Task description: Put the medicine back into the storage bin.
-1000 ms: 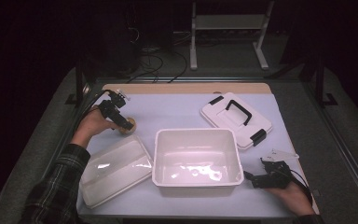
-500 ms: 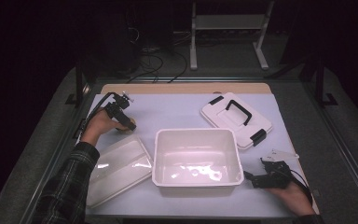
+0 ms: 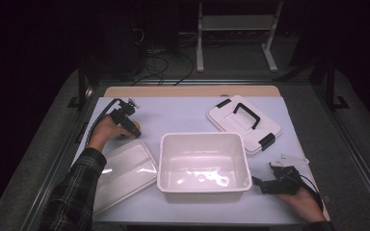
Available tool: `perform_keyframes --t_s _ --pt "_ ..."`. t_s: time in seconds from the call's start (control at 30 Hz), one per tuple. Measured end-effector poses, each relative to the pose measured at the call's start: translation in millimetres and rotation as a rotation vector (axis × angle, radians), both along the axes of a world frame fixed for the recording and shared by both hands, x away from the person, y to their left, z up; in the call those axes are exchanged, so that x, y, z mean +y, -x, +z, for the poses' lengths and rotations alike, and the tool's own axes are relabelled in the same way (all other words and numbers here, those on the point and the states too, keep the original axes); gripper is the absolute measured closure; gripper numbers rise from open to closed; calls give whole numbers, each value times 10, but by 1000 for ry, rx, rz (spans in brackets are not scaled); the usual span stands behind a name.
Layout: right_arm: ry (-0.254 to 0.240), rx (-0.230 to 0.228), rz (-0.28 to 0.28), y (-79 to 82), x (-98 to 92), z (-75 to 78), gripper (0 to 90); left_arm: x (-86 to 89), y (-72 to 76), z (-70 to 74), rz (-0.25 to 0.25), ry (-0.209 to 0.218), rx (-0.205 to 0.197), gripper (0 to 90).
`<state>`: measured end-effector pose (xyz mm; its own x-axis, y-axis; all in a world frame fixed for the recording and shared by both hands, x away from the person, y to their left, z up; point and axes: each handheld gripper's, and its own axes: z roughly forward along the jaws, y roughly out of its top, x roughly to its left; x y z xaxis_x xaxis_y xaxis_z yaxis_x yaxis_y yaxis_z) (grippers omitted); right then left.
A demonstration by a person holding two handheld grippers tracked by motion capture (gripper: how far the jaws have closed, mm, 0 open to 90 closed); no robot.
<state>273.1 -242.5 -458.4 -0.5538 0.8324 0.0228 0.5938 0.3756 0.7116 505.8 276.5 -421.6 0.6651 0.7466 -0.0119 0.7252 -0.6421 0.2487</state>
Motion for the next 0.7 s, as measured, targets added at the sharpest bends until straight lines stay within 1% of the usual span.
perform_keyframes --t_s 0.1,0.2,0.3,0.33,0.4,0.5,0.53,0.57,0.67,0.7 --pt "0 0 0 0 0 0 128 -14 -1 -12 -4 -13 -1 117" --pt "0 0 0 0 0 0 128 -14 1 -10 -1 -10 -6 126" --pt "0 0 0 0 0 0 128 -7 6 -1 6 -1 -10 167" --pt "0 0 0 0 0 0 128 -8 10 5 -3 -2 -11 191" --pt "0 0 0 0 0 0 129 -14 14 9 -10 -6 -15 193" --pt "-1 0 0 0 0 0 128 -13 13 11 -8 -4 -12 195" --pt "-1 0 0 0 0 0 128 -14 13 13 -4 -4 -8 195" --pt "-1 0 0 0 0 0 128 -3 13 24 -4 -9 6 196" --pt "0 0 0 0 -1 0 128 7 24 41 3 -3 11 196" --pt "0 0 0 -1 -1 0 128 25 33 85 1 1 12 196"
